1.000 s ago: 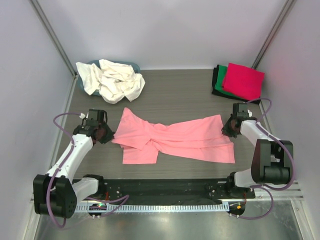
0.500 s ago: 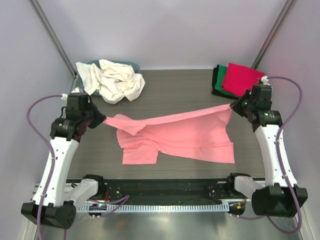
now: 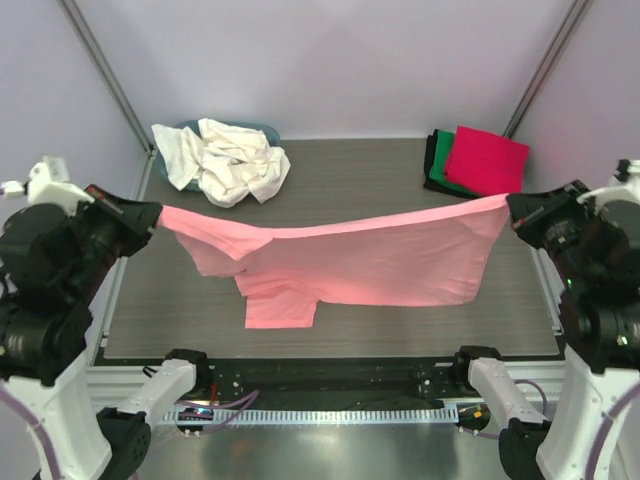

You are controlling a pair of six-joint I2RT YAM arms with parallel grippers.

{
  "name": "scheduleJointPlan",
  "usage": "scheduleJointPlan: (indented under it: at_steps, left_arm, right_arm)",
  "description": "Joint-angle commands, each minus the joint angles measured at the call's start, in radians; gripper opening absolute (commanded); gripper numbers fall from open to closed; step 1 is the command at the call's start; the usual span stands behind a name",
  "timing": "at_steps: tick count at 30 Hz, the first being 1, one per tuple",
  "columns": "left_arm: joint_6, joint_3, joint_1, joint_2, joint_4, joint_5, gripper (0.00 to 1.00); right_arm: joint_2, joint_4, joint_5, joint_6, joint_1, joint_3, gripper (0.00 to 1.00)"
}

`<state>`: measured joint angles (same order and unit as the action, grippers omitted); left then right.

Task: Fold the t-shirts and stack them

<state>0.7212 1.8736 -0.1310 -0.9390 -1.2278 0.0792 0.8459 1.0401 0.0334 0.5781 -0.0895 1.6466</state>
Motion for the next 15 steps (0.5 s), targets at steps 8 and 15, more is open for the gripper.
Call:
scheduleJointPlan:
  at_steps: [8,15]
  left_arm:
    - [-0.011,0.238,-0.012,0.170,0.112,-0.068,0.00]
    - [-0.035,0.470,-0.033,0.154,0.186,-0.124,0.00]
  right_arm:
    - [-0.090,0.271,-0.113,0.011,-0.004,0.448,0.01]
    - [-0.090,0.290,-0.193,-0.006,0.011,0.594,0.01]
